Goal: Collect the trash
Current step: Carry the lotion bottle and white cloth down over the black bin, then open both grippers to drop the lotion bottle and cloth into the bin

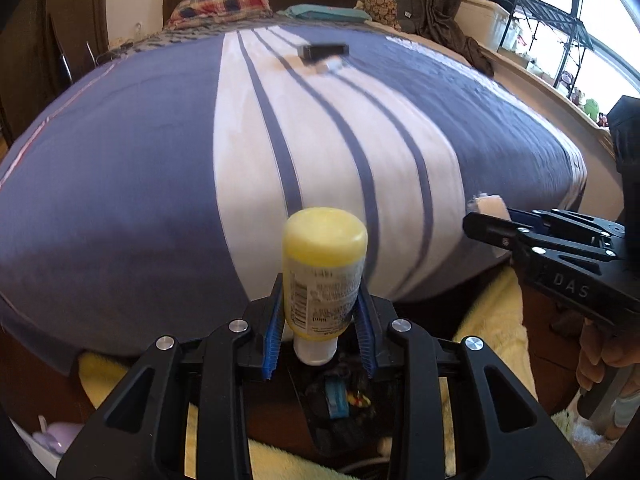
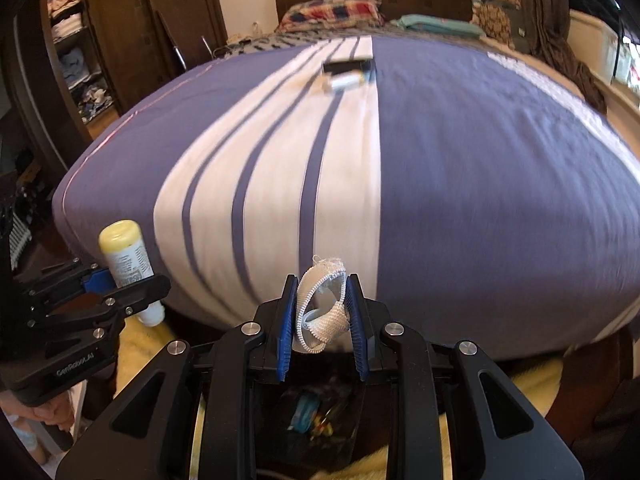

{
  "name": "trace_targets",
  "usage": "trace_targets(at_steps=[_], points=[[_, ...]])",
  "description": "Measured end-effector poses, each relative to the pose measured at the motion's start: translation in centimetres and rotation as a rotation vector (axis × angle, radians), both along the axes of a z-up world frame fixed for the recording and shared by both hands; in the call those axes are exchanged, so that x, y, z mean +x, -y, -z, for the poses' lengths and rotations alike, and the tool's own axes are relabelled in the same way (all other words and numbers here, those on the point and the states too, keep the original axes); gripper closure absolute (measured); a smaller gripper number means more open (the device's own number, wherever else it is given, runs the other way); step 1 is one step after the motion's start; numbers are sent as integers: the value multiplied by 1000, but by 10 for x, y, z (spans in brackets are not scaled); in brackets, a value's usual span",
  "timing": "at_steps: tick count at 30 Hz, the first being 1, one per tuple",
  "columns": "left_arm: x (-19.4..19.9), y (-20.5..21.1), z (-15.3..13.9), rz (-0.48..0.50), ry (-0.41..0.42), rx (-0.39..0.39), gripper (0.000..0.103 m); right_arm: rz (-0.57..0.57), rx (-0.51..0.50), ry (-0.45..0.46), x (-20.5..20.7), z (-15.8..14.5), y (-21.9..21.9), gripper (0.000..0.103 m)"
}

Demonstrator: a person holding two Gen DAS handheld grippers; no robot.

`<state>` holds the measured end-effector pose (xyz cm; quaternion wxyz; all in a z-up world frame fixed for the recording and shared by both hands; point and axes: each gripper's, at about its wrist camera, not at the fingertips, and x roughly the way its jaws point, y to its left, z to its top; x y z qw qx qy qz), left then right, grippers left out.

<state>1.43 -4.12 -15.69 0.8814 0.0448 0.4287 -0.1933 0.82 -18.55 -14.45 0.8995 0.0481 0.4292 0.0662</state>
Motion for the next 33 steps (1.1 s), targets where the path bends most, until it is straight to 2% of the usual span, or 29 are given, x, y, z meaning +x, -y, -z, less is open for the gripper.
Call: trace_targets(at_steps=[8, 15, 26, 33], points=[[-25, 4, 59, 19, -136, 29, 73, -13, -10, -100, -19, 43, -10, 78], [-31, 8, 107, 39, -257, 48, 73, -14, -26, -192, -24, 79, -14, 78], [-22, 8, 153, 51, -407, 44, 73, -26, -4, -321, -17, 124, -21, 77], [-16, 8, 165, 49, -460, 31, 73, -43, 23, -377, -12, 140, -22, 75]])
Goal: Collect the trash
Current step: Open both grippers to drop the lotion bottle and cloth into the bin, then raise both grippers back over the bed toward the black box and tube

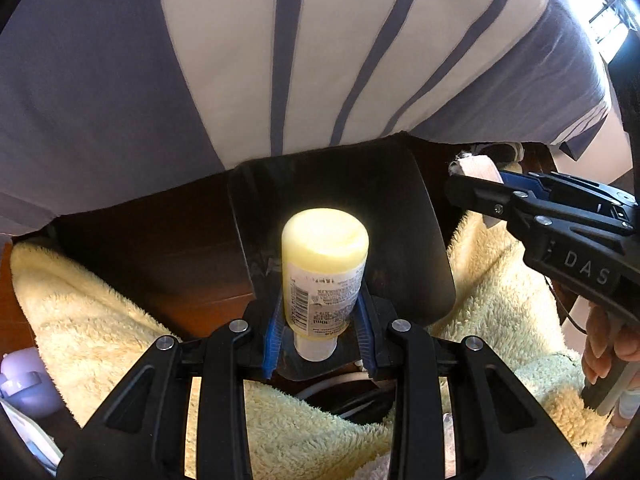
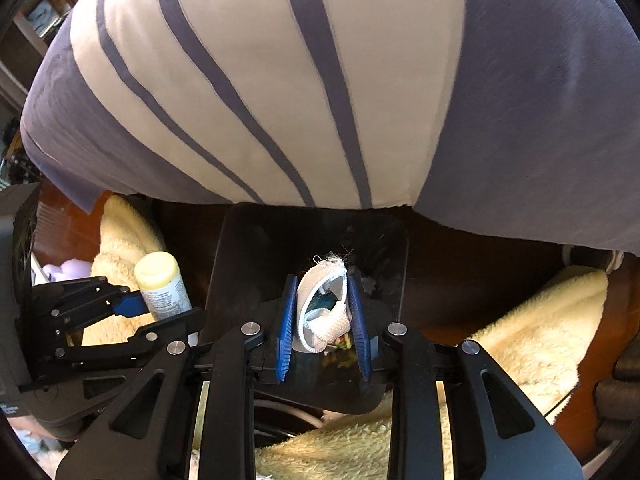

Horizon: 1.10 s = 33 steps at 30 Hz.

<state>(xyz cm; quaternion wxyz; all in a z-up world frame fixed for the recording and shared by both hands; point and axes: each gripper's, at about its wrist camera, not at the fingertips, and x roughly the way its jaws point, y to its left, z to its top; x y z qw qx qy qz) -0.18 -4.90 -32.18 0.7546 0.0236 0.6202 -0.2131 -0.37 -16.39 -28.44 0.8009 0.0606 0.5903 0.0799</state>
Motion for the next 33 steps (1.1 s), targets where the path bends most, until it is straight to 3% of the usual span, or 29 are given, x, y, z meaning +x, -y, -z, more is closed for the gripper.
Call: trace_targets(at_steps=[2, 4, 11, 16, 21, 33], points=[[0, 0, 0, 6, -5, 0, 73, 3, 5, -7, 2, 1, 1, 68], [0, 1, 1, 10, -7, 1, 71, 10, 4, -7, 3, 0, 4, 52], [1, 0, -6, -4, 25, 20, 48, 34, -8, 14, 4, -6, 7, 44], [-1, -3, -22, -9, 77, 39, 33, 62, -43, 71, 0, -21, 13, 23], [-3, -11, -47, -35, 147, 36, 20, 91, -57, 124, -6, -37, 23, 13], [4, -34, -116, -104, 326, 24, 18, 156, -100, 274, -14, -99, 52, 12]])
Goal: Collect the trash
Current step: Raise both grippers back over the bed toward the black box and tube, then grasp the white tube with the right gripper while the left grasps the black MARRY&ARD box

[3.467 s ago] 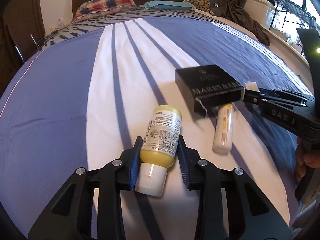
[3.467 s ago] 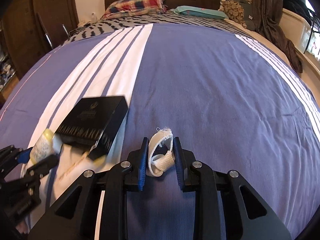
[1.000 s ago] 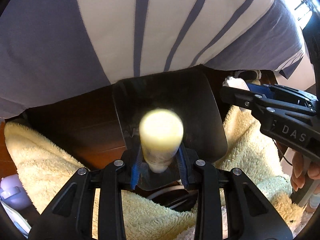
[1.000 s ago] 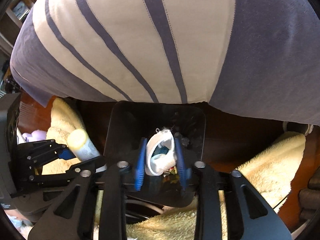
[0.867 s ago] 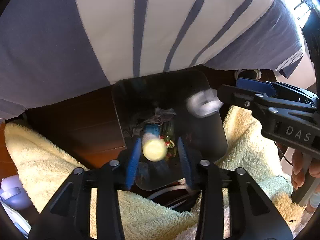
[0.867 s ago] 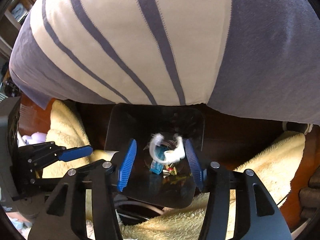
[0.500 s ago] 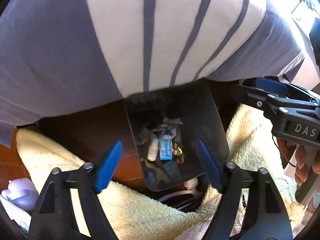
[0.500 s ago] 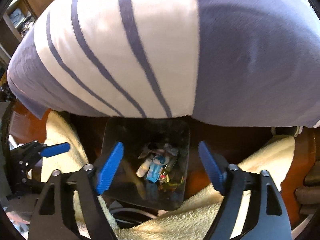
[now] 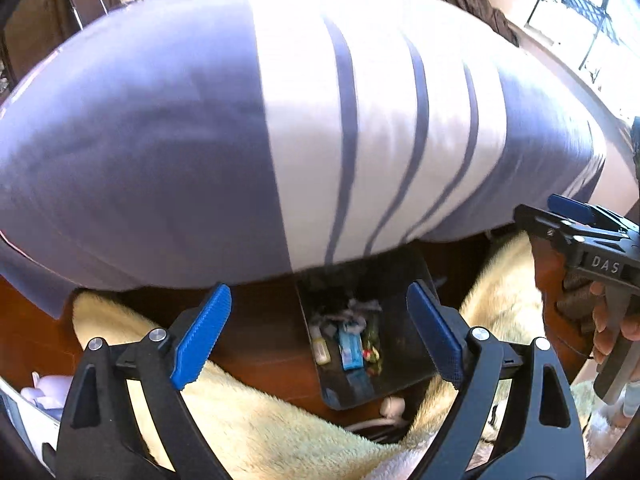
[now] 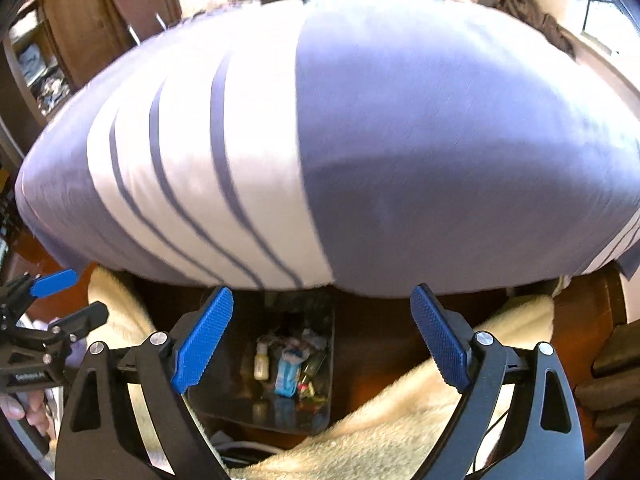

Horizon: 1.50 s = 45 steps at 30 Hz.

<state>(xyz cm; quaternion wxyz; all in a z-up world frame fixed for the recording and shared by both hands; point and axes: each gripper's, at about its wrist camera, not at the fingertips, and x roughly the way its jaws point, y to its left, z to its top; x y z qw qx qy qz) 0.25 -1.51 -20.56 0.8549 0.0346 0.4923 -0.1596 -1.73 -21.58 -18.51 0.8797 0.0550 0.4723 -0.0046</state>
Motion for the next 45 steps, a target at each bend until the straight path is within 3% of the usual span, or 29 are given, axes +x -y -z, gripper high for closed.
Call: trace_targets(at_steps=[6, 17, 35, 40, 45], points=[[19, -1, -29, -17, 76, 13, 18, 1, -25, 86, 13, -37, 9, 11], [77, -4, -80, -60, 189, 19, 18, -2, -60, 168, 67, -74, 17, 10], [192, 17, -84, -27, 194, 85, 18, -25, 17, 133, 219, -83, -1, 11], [210, 23, -79, -9, 186, 92, 18, -43, 72, 94, 265, -77, -18, 29], [221, 22, -75, -6, 173, 88, 18, -22, 64, 60, 303, -67, -32, 35]])
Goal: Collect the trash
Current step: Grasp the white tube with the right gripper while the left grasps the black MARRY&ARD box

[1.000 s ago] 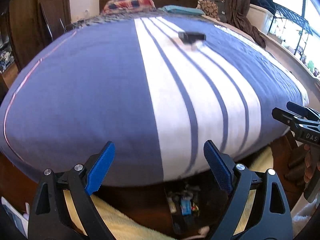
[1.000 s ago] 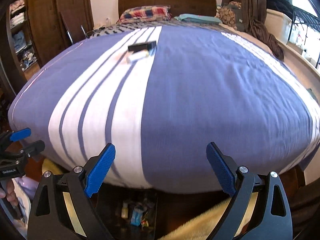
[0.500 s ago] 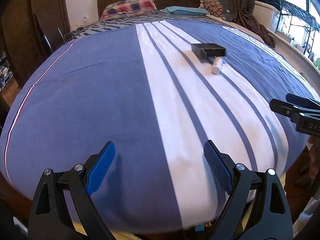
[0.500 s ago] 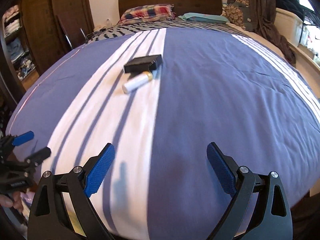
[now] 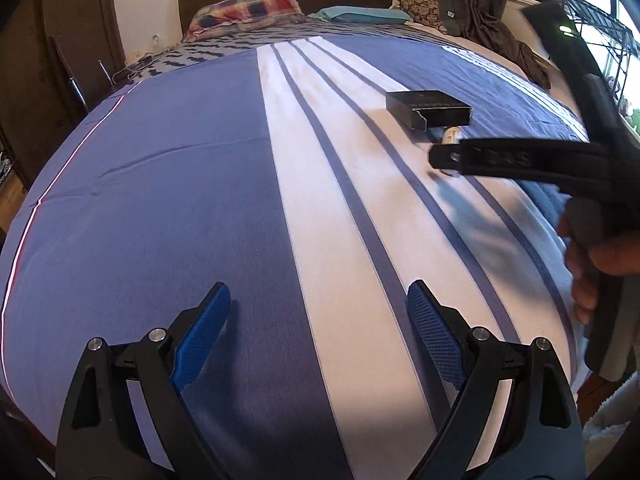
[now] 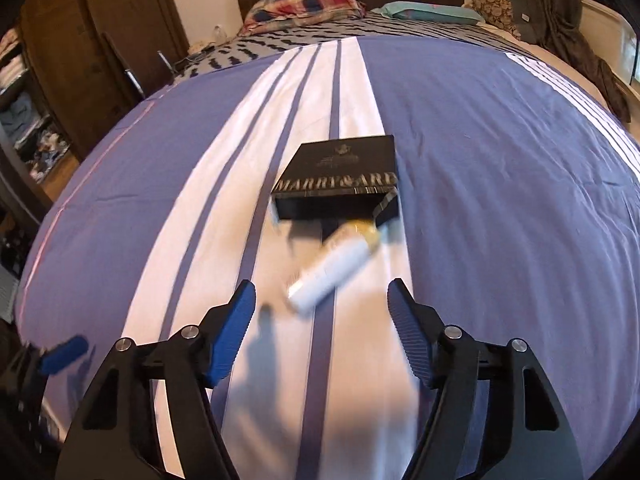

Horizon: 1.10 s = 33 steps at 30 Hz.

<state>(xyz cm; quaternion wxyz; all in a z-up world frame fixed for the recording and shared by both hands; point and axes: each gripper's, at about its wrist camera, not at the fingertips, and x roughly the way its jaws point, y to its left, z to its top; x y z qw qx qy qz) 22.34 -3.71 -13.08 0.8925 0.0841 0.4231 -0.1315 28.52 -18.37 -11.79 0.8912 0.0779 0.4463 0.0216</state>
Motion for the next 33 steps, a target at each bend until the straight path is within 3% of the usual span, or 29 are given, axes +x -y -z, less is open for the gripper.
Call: trace_targets(at_steps=[3, 5, 7, 9, 24, 33], points=[[7, 1, 1, 3, -2, 0, 18, 19, -21, -13, 12, 5, -3, 42], [11, 4, 0, 5, -3, 0, 18, 28, -55, -16, 17, 5, -4, 53], [16, 8, -2, 8, -1, -1, 18, 27, -74, -10, 15, 5, -2, 73], [23, 14, -4, 12, 0, -12, 18, 8, -88, -4, 7, 4, 4, 81], [93, 105, -28, 53, 50, -55, 14, 52, -140, 43, -46, -3, 92, 82], [136, 157, -5, 43, -10, -45, 12, 58, -96, 71, -52, -1, 113, 82]])
